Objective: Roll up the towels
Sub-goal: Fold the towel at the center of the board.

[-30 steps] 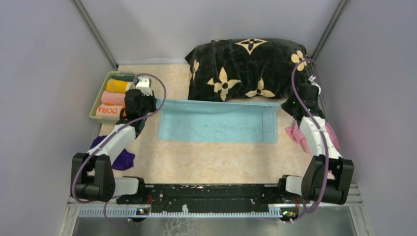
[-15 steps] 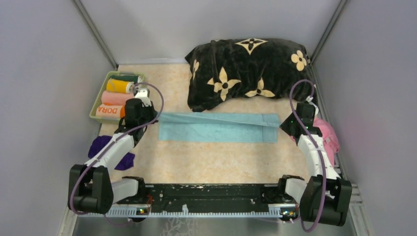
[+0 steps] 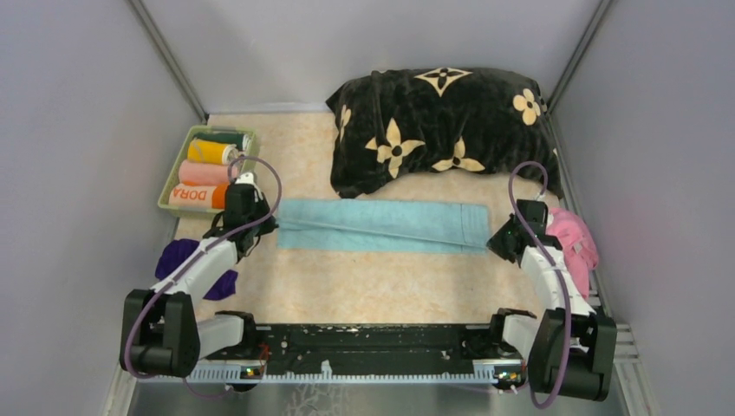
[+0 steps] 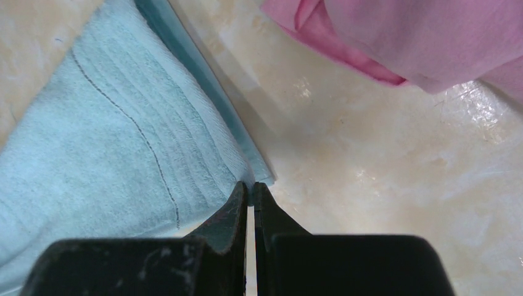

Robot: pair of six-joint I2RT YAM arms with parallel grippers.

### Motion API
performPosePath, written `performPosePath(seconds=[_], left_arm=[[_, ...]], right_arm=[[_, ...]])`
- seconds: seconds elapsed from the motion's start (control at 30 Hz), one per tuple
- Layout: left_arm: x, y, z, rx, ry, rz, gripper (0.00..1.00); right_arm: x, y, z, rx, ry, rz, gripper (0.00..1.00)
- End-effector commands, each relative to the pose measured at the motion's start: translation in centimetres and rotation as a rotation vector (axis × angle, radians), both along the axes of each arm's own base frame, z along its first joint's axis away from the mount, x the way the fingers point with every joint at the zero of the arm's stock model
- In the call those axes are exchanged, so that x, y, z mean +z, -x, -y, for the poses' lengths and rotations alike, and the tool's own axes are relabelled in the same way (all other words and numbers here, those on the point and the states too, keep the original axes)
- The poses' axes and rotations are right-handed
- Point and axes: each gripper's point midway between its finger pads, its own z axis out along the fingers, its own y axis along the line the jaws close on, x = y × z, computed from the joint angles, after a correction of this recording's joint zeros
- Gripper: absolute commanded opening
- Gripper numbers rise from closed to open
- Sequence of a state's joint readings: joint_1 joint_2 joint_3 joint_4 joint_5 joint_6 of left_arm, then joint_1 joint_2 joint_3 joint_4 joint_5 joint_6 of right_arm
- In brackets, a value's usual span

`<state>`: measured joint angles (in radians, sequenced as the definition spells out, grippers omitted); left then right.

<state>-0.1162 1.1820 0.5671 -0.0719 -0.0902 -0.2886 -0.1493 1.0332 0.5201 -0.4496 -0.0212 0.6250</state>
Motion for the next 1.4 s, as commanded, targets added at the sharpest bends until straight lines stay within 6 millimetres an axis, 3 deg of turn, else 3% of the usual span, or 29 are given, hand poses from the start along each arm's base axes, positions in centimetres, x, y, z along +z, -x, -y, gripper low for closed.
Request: performPosePath(seconds=[0.0,0.07,0.2,0.33,0.43,0.6,0.8,1.07,1.37], left_arm=[[-0.7,0.6,-1.5,0.135,0.016,-0.022,0.04],[-0.8,0.8,-1.4,0.151,0.035,-0.019,0.09],[-0.4,1.4,-1.5,0.199,0.077,-0.002,0.37],[0.9,2.2,-1.7,0.238,0.103,0.025,0.53],[2.0,2.9,-1.9,0.268,0.126,0.053,0.6],[2.0,4.3,-0.8,0.288,0.237,0.039,0.63],[0.1,4.9,-0.1,0.356,0.344,0.016,0.6],[-2.4,5.2,-0.2,0.401,0.351,-0.042,0.54],[-3.1,4.9,-0.6,0.415,0.329,-0.041,0.44]], right_arm=[[-1.1,-0.3,0.9,-0.047,0.009,-0.024,0.0],[-1.6,-0.3,0.7,-0.037,-0.002,-0.04,0.1],[-1.9,-0.3,0.1,-0.005,-0.025,-0.063,0.35],[-1.0,-0.3,0.3,0.009,-0.011,-0.058,0.48],[0.5,-0.7,0.5,0.015,0.012,-0.019,0.52],[3.2,-1.8,0.3,0.073,0.034,0.087,0.53],[5.4,-3.6,-1.5,0.183,-0.009,0.218,0.54],[3.8,-4.1,-3.7,0.281,-0.073,0.183,0.53],[3.5,-4.7,-5.0,0.347,-0.094,0.193,0.53]])
